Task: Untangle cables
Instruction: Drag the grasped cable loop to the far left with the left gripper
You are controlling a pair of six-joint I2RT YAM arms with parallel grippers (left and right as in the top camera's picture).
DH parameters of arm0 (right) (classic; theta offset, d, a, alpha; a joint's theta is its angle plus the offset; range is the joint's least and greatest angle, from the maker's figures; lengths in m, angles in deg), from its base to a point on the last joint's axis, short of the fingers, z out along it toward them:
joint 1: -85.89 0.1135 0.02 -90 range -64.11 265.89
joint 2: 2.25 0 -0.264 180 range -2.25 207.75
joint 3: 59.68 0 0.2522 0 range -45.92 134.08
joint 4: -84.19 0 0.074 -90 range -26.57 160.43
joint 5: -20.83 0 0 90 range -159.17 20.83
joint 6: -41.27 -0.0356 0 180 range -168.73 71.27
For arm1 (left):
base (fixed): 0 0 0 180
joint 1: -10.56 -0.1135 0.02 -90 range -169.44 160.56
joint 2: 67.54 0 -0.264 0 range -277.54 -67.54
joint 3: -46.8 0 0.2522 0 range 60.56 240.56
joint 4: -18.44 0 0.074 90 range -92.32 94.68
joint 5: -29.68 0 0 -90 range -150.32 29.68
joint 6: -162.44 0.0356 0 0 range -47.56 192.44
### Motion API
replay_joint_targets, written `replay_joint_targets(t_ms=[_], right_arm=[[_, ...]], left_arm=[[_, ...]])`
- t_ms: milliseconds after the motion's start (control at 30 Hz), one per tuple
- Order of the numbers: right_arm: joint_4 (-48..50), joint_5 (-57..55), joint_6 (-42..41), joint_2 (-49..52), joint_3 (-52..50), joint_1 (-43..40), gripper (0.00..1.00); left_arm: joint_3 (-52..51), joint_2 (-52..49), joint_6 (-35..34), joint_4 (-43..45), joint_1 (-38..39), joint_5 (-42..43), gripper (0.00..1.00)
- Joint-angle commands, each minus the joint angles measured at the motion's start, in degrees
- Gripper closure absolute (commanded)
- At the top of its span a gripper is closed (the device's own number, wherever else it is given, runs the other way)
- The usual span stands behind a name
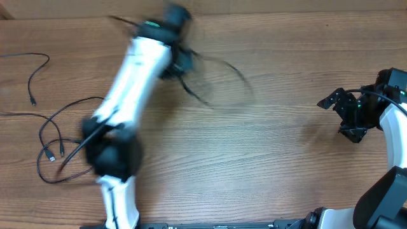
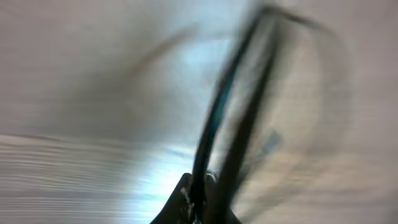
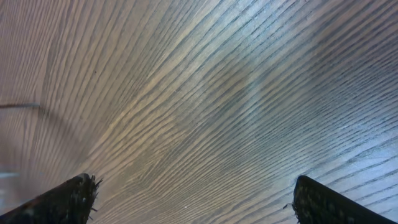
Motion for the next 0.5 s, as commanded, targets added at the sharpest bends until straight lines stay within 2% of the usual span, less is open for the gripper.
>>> replay_joint_targets(t_ms=[0, 133, 267, 467], right_arm=[[0.2, -0.17, 0.2, 0.17, 1.73, -0.07, 0.0], [0.2, -0.15, 0.2, 0.17, 1.73, -0.07, 0.0], [0.24, -0.15, 0.17, 0.17, 1.73, -0.07, 0.0], [0.0, -0.15, 0.2, 0.17, 1.73, -0.07, 0.0]], left_arm=[[3.26, 11.06, 0.46, -0.46, -10.05, 0.57, 0.96], [3.26, 15.78, 0.5, -1.66, -23.23, 4.28, 0.95], [3.04, 15.56, 1.9, -2.95, -33.79, 6.69, 0.96], [2.69, 12.7, 3.61, -3.67, -40.39, 5.99, 0.96]])
